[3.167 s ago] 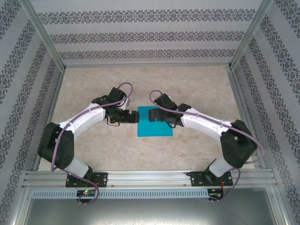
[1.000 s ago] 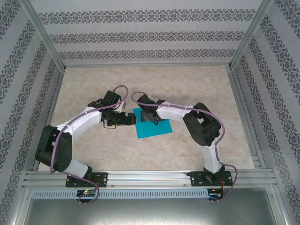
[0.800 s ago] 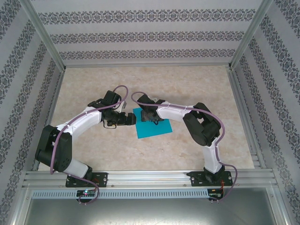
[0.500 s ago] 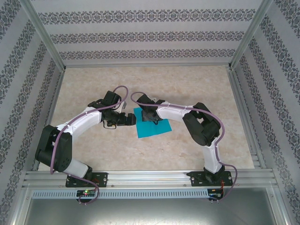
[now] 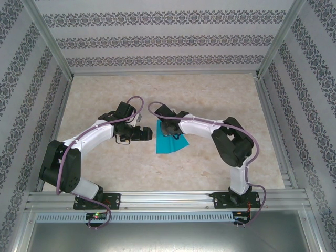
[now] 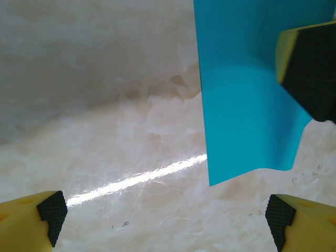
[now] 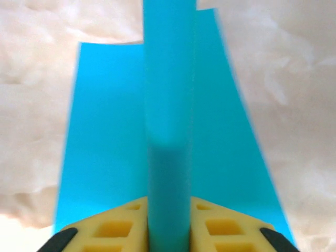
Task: Fold a paper plane with a square sheet of paper (pick it up from the middle)
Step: Fold the square sheet of paper in half at the center of the table.
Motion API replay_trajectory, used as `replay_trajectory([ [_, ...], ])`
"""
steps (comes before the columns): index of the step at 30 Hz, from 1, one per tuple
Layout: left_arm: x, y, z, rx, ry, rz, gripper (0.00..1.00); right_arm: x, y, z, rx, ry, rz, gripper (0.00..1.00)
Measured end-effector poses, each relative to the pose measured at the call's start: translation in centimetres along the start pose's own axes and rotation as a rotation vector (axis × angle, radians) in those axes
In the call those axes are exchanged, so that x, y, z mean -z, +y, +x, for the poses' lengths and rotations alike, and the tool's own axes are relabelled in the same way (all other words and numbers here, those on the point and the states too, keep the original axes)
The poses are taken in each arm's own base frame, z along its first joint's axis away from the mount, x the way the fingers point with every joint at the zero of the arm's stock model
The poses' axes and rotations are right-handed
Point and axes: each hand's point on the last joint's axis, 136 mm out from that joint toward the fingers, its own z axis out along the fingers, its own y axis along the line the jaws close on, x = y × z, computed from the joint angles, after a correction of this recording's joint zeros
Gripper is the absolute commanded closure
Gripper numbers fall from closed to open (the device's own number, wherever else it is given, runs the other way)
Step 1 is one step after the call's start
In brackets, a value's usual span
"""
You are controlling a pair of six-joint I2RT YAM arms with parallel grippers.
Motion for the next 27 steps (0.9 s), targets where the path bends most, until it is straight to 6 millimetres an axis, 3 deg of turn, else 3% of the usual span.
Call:
replay_trajectory([
  [7,1.5,-0.1,-0.3,0.003,-0.031,0.007,0.00,3.1,2.7,-1.4,-0.029,-0.050,-0.176,0.90],
  [13,5.2,-0.7,-1.8,0.012,-0.127,0.044,0.00,7.2,6.3,-2.3,-0.075,-0.097,-0.457,0.90],
  [17,7.4,-1.9,-2.6,0.004,-0.178,0.092,0.00,10.0,7.5,-3.4,-0.149,-0.139,-0.671,0.90],
  [22,7.7,-3.1,-2.6,0.032,-0.163,0.162,0.00,8.7,6.4,-2.9,-0.255,-0.103,-0.787,0.88],
  [27,5.9,-3.7,-2.6,0.083,-0.124,0.237,0.05,4.5,4.2,0.1,-0.356,-0.005,-0.793,0.87],
])
